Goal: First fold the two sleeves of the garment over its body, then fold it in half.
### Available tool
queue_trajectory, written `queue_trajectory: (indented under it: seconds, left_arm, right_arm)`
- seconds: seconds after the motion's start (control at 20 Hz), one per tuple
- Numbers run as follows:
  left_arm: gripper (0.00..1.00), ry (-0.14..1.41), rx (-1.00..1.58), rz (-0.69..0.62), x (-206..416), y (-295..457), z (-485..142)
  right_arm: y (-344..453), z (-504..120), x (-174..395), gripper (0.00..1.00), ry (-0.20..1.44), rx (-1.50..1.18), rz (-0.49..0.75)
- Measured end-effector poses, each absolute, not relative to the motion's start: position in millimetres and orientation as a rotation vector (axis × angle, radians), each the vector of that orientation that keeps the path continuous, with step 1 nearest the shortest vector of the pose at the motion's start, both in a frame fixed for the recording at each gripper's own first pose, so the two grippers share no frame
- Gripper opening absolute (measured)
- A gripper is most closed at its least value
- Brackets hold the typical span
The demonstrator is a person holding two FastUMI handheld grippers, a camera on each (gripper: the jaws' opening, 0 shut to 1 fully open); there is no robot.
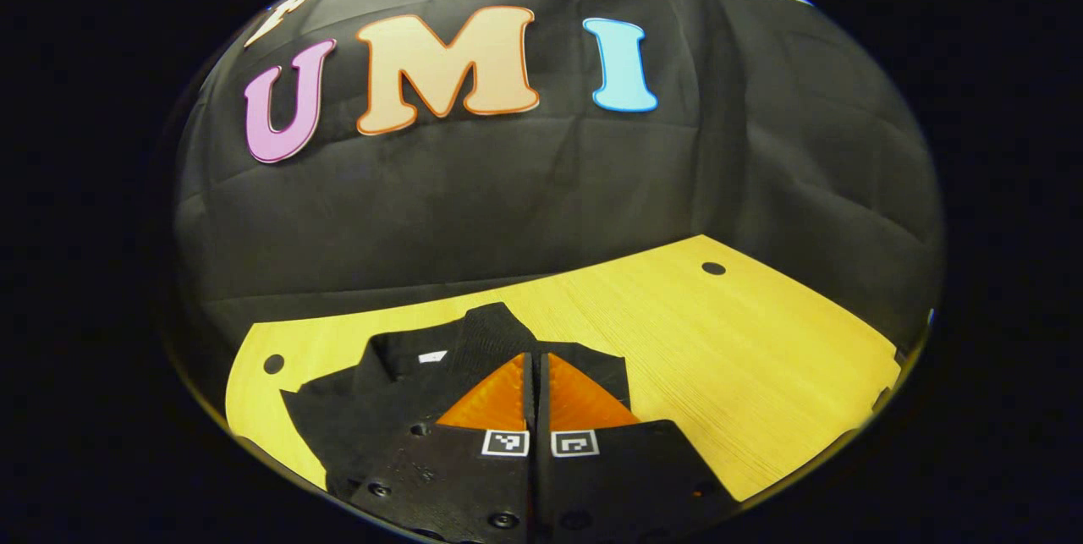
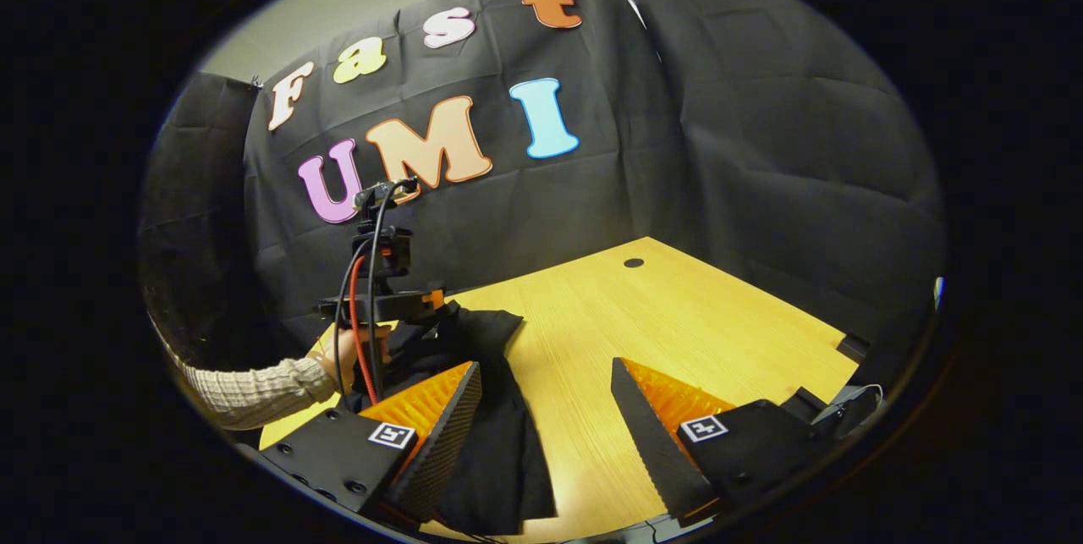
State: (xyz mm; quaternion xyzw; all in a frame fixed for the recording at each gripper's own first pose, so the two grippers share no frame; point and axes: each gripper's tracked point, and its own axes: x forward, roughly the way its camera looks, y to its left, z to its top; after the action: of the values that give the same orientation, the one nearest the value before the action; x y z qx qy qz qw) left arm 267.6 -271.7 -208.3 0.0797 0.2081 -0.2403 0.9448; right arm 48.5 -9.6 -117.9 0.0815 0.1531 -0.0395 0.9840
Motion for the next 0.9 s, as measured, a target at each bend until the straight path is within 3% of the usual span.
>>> queue_trajectory:
  seconds: [0.3,0.55,0.6,0.8,0.9]
  left_arm:
    - [0.0,0.465,0.215,-0.472,271,-288,-239]
    - [0.06,0.434,0.18,-0.579,257,-322,-231]
    - [0.1,0.423,0.181,-0.594,254,-327,-226]
    - [0.77,0.351,0.162,-0.588,241,-320,-189]
    - [0.78,0.295,0.141,-0.568,234,-308,-163]
  right_arm:
    - [-17,-136,46,0.97,0.318,0.217,-0.11]
    - [-23,-142,45,0.98,0.324,0.216,-0.104]
    - [-23,-142,46,0.98,0.325,0.207,-0.1]
    - [-17,-143,49,0.98,0.329,0.19,-0.054]
    - [-16,-144,51,0.98,0.339,0.177,-0.03]
